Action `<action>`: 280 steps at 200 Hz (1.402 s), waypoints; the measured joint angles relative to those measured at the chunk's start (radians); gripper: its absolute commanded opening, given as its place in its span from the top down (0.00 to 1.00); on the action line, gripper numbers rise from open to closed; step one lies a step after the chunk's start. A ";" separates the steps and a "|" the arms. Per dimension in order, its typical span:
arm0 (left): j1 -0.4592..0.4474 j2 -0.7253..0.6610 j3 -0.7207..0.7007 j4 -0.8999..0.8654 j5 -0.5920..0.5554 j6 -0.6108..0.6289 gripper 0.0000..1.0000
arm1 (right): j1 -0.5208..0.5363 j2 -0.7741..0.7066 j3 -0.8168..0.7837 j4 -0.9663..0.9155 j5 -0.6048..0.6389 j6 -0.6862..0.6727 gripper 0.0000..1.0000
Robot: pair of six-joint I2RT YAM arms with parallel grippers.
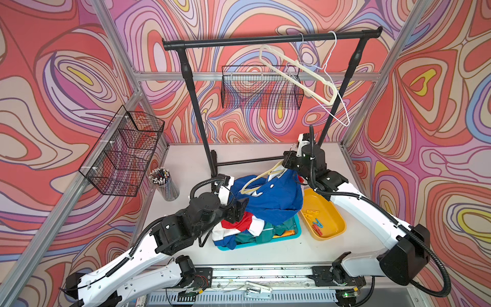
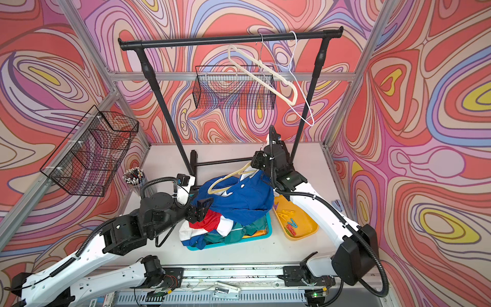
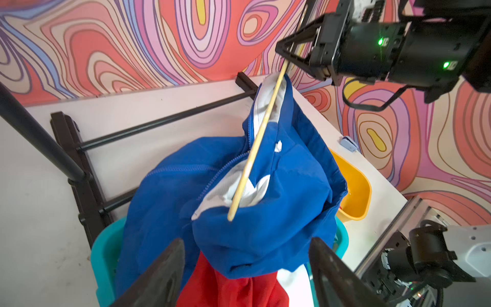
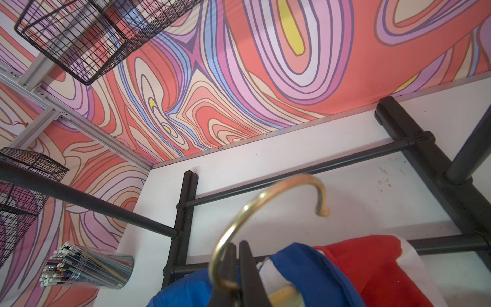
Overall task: Remove the clothespins securing jackets to the hanger
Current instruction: Remove the jacket from the hanger.
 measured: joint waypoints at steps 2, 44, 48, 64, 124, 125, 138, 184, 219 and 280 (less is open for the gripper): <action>0.000 0.005 0.005 0.000 -0.002 0.005 0.25 | 0.000 0.000 0.000 0.000 -0.001 0.000 1.00; 0.064 0.122 0.051 0.003 0.052 0.082 0.54 | 0.008 0.000 0.000 0.002 -0.002 -0.002 1.00; 0.078 0.136 0.054 0.004 0.068 0.086 0.57 | 0.008 0.000 0.000 0.002 -0.002 -0.003 1.00; 0.119 0.174 0.065 0.006 0.114 0.103 0.68 | 0.011 0.000 0.000 0.002 -0.002 -0.007 1.00; 0.136 0.193 0.089 0.029 0.227 0.154 1.00 | 0.011 0.000 0.000 0.023 -0.016 -0.011 0.92; 0.136 0.193 0.089 0.029 0.228 0.154 1.00 | 0.011 0.000 0.000 0.024 -0.017 -0.011 0.90; 0.136 0.188 0.091 0.026 0.233 0.153 1.00 | 0.012 0.000 0.000 0.037 -0.030 -0.013 0.65; 0.137 0.121 0.110 -0.047 0.214 0.131 1.00 | 0.018 -0.005 0.000 0.046 -0.035 -0.050 0.28; 0.136 0.032 0.157 -0.115 0.208 0.116 1.00 | 0.039 -0.064 -0.015 0.048 -0.047 -0.095 0.25; 0.135 -0.011 0.266 -0.281 0.193 0.103 1.00 | 0.056 -0.157 -0.132 0.153 -0.097 -0.158 0.02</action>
